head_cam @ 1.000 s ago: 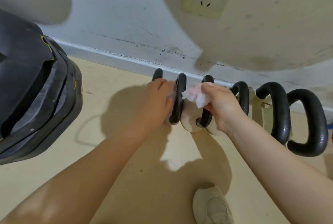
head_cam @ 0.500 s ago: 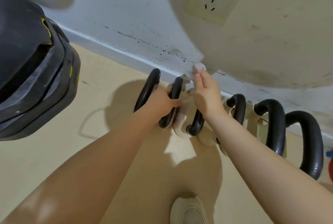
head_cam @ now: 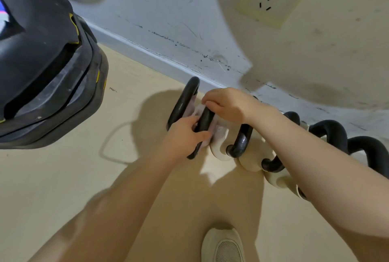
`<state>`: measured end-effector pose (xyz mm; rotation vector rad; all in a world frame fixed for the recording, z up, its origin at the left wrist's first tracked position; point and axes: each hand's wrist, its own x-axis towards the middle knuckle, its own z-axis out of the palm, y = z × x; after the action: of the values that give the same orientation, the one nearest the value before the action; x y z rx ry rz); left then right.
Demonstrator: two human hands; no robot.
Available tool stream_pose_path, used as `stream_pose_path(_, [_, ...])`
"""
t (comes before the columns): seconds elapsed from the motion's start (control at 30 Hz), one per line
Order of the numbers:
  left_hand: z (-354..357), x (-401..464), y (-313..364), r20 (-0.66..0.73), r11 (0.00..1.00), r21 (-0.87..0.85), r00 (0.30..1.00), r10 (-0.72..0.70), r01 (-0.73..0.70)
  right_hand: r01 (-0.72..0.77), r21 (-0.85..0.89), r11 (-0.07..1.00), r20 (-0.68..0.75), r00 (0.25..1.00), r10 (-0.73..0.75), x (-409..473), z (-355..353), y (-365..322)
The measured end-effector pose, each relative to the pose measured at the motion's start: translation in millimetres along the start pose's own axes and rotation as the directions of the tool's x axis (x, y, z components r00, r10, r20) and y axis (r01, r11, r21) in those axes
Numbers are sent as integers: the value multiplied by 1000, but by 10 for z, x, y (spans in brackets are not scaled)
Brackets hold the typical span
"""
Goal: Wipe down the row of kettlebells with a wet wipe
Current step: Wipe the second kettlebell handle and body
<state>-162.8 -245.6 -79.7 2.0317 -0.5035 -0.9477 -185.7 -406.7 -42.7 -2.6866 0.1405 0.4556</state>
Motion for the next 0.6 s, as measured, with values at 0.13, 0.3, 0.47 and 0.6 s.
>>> stream_pose_path(0.13, [-3,-26,-11,-7,999,-37,1000,14,-15,232,29,972,24,972,-232,-63,114,-89])
stream_pose_path(0.3, [-12,24,3,4,999,-54,1000,-1,1,114,130,985,-9,993,-114,-50,107,-109])
stream_pose_path(0.47, [13,66,24,-1,1000,28,1000,-2,2,-111,414,904,2,993,121,58,105,-90])
stream_pose_path(0.6, [25,76,48,8,998,54,1000,16,-16,-334,733,593,37,890,455,138,221,-102])
